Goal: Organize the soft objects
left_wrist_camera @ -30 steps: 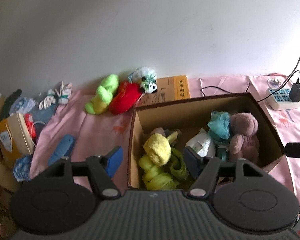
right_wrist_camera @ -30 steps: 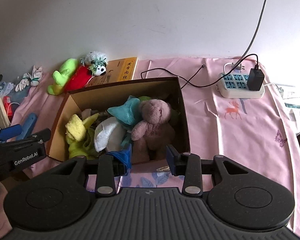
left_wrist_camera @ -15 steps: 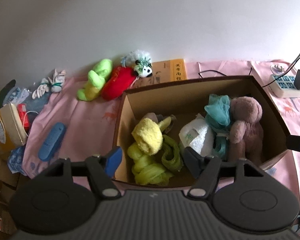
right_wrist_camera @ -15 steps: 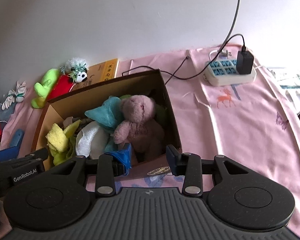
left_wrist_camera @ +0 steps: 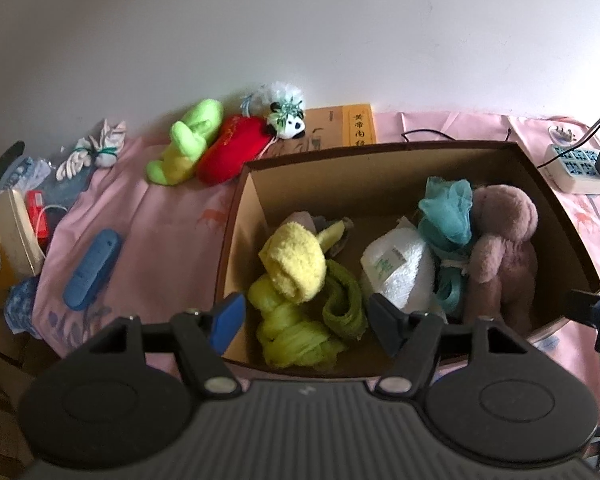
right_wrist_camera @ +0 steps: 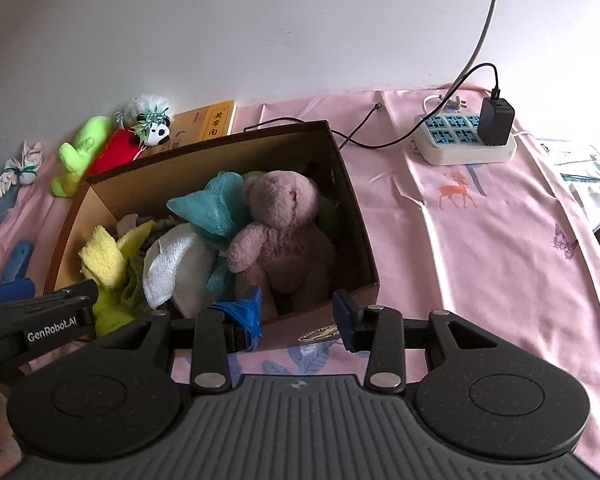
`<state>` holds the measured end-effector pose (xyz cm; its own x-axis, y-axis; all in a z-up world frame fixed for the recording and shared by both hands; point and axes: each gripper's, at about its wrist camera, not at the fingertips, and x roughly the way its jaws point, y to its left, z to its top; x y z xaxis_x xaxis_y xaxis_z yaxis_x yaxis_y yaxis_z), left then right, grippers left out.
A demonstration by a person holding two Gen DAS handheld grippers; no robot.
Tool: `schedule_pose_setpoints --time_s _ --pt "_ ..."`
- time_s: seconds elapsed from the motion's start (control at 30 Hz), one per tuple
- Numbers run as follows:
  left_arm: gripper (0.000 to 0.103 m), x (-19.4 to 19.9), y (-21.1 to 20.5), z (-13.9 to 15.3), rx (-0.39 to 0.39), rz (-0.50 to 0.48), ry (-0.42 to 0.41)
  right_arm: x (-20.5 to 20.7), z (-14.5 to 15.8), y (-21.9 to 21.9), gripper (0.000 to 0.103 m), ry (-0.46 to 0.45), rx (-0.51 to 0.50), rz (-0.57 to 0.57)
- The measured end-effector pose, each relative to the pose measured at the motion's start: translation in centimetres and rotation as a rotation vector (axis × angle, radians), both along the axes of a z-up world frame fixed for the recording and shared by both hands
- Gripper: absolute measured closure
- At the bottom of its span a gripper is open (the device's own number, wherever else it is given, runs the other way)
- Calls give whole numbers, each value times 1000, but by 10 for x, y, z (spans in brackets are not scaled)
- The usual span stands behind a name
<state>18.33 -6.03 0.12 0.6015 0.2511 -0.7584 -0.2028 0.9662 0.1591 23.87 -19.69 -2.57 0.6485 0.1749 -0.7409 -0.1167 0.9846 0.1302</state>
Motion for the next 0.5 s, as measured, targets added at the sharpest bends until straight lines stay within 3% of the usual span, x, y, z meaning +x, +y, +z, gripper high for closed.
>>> schedule_pose_setpoints --time_s 0.5 --pt "33 -7 11 0 -29 9 -27 -4 5 6 80 -17 -29 -3"
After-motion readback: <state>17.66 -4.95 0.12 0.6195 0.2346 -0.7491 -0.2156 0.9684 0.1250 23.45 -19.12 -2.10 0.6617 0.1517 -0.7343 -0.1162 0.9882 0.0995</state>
